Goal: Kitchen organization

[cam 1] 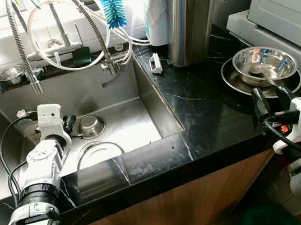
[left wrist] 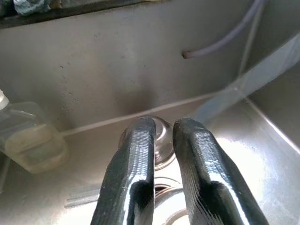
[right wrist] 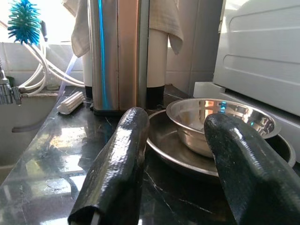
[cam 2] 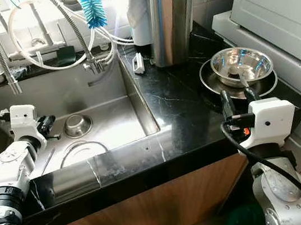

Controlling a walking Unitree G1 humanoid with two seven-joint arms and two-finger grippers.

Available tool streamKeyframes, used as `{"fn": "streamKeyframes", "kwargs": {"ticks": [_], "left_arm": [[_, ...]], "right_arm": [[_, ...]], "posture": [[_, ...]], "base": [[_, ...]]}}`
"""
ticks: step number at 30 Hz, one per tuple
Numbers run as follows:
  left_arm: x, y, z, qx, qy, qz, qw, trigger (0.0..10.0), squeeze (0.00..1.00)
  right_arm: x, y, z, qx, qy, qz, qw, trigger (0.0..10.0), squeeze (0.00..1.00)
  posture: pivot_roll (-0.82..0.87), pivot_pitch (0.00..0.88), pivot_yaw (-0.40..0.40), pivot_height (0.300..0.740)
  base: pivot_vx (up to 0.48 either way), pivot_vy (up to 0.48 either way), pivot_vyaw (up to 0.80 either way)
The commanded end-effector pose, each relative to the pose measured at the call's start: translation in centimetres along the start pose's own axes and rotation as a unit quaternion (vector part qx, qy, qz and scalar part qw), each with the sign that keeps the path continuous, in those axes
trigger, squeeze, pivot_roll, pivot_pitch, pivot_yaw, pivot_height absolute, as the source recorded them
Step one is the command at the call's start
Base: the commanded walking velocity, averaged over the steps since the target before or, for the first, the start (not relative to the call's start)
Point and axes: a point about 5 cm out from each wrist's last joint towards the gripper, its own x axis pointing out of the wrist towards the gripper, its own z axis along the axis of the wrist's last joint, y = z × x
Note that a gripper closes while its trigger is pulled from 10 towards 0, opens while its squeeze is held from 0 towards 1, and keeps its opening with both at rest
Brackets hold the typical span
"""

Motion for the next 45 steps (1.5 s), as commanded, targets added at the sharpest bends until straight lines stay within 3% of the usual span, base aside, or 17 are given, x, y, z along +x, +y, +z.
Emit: {"fn": "streamKeyframes", "kwargs": {"ticks": [1, 11, 12, 13, 18, 23, 24, 30, 37, 40, 41, 42, 45], "left_arm": [[-0.2, -0.1, -0.3, -0.002, 0.003, -0.003, 1.000, 10.0, 1.00], [-0.3, -0.2, -0.2, -0.012, -0.004, -0.002, 1.000, 10.0, 1.00], [-0.3, -0.3, 0.0, -0.015, -0.012, -0.003, 1.000, 10.0, 0.41], [-0.3, -0.4, 0.2, -0.019, -0.021, -0.001, 1.000, 10.0, 0.00], [-0.3, -0.3, 0.4, -0.027, -0.030, 0.008, 0.999, 10.0, 0.00], [-0.3, -0.4, 0.5, -0.024, -0.035, 0.003, 0.999, 10.0, 0.00], [-0.3, -0.5, 0.5, -0.024, -0.036, 0.002, 0.999, 10.0, 0.00], [-0.4, -0.7, 0.4, -0.025, -0.038, -0.001, 0.999, 10.0, 0.00], [-0.4, -0.7, 0.6, -0.020, -0.043, -0.005, 0.999, 10.0, 0.00], [-0.4, -0.6, 0.7, -0.019, -0.045, -0.004, 0.999, 10.0, 0.00], [-0.4, -0.6, 0.7, -0.020, -0.045, -0.005, 0.999, 10.0, 0.00], [-0.5, -0.6, 0.8, -0.020, -0.045, -0.004, 0.999, 10.0, 0.00], [-0.5, -0.5, 0.8, -0.019, -0.045, -0.004, 0.999, 10.0, 0.00]], "right_arm": [[0.1, -0.1, 0.0, -0.002, -0.001, -0.002, 1.000, 10.0, 0.00], [0.4, -0.9, 0.5, -0.009, -0.009, -0.021, 1.000, 10.0, 0.00], [0.5, -1.1, 0.7, -0.013, -0.013, -0.031, 0.999, 10.0, 0.00], [0.6, -1.4, 1.1, -0.017, -0.020, -0.042, 0.999, 10.0, 0.00], [0.9, -2.2, 2.0, -0.038, -0.036, -0.065, 0.997, 10.0, 0.00], [0.8, -4.5, 2.1, -0.063, -0.021, -0.110, 0.992, 10.0, 0.00], [0.9, -4.7, 2.0, -0.064, -0.016, -0.102, 0.993, 10.0, 1.00], [1.2, -4.9, 1.4, -0.064, 0.003, -0.092, 0.994, 10.0, 1.00], [2.2, -3.4, 0.5, -0.050, 0.032, -0.017, 0.998, 10.0, 1.00], [2.5, -3.4, 0.3, -0.054, 0.037, -0.019, 0.998, 10.0, 1.00], [2.6, -3.4, 0.2, -0.055, 0.041, -0.017, 0.997, 10.0, 0.17], [2.8, -3.4, 0.1, -0.057, 0.044, -0.015, 0.997, 10.0, 0.00], [2.9, -3.4, 0.0, -0.055, 0.048, -0.013, 0.997, 10.0, 0.00]], "posture": [[0.00, 0.056, 0.024, 0.740], [0.00, 0.043, 0.021, 0.740], [-0.01, 0.038, 0.021, 0.740], [-0.01, 0.038, 0.021, 0.740], [-0.01, 0.026, 0.021, 0.740], [-0.02, 0.012, 0.021, 0.740], [-0.02, 0.006, 0.019, 0.740], [-0.01, 0.000, 0.019, 0.740], [0.00, 0.000, 0.019, 0.740], [0.00, 0.000, 0.020, 0.740], [0.00, 0.000, 0.021, 0.740], [0.00, 0.010, 0.024, 0.740], [0.00, 0.021, 0.026, 0.740]], "base": [[0.000, 0.000, 0.00], [0.000, 0.000, 0.00], [0.000, 0.000, 0.00], [0.000, 0.000, 0.00], [0.000, 0.000, 0.00], [0.000, 0.000, 0.00], [0.000, 0.000, 0.00], [0.000, 0.000, 0.00], [0.000, 0.000, 0.00], [0.000, 0.000, 0.00], [0.000, 0.000, 0.00], [0.000, 0.000, 0.00], [0.000, 0.000, 0.00]]}}
